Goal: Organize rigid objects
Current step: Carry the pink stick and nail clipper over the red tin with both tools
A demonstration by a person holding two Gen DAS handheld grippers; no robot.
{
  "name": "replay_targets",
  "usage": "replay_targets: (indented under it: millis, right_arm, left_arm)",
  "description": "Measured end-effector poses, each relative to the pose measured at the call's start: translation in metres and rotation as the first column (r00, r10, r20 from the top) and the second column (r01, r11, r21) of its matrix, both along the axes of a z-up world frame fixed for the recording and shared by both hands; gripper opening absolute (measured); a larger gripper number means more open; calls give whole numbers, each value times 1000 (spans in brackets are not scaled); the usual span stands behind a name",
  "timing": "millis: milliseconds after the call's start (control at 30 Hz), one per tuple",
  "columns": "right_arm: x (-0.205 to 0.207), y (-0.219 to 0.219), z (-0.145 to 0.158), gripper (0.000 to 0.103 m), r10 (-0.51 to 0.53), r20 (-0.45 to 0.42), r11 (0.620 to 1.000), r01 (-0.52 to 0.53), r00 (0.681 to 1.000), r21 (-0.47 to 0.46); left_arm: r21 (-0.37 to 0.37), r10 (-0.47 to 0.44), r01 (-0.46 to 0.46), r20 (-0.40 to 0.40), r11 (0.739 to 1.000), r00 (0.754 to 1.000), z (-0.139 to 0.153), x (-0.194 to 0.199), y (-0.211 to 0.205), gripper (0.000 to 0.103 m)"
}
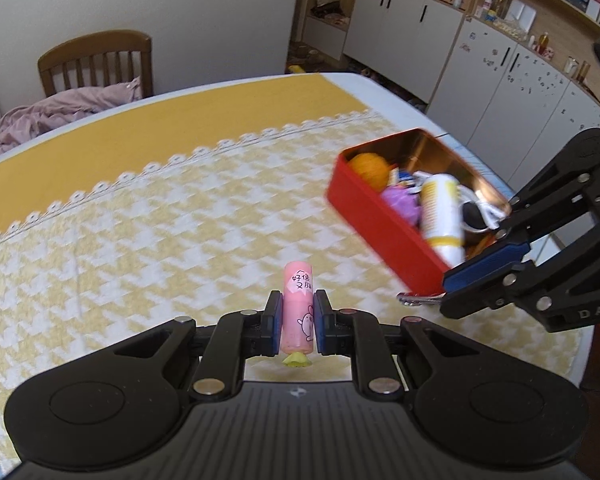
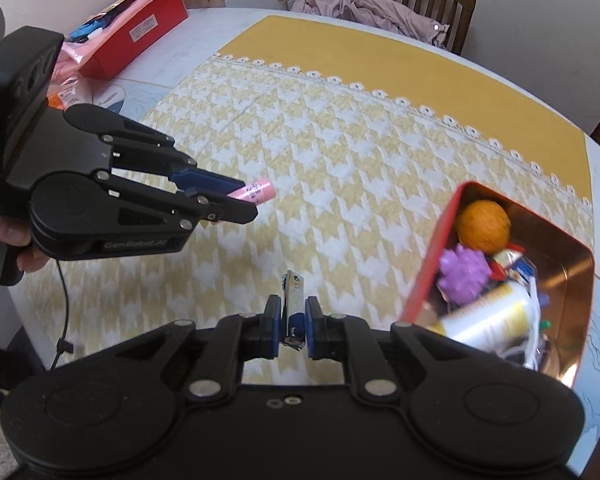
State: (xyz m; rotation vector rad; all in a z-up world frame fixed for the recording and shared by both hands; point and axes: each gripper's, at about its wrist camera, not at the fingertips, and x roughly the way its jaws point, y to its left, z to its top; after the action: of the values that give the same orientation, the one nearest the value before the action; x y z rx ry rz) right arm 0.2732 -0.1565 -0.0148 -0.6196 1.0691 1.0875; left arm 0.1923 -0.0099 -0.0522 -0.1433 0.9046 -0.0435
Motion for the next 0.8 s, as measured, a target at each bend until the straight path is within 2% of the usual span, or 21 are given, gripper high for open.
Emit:
replay_targets:
  millis: [467, 800]
  right_arm:
    - [49, -57, 20, 11, 26, 21, 1000, -25, 999, -6]
    - [101, -87, 11, 11, 0, 27, 1000, 1, 1000, -15]
  left_arm:
    - [0, -82, 82, 36, 997, 996, 26, 44, -79, 15]
    - [-2, -143, 143, 5, 990, 990, 24, 84, -123, 15]
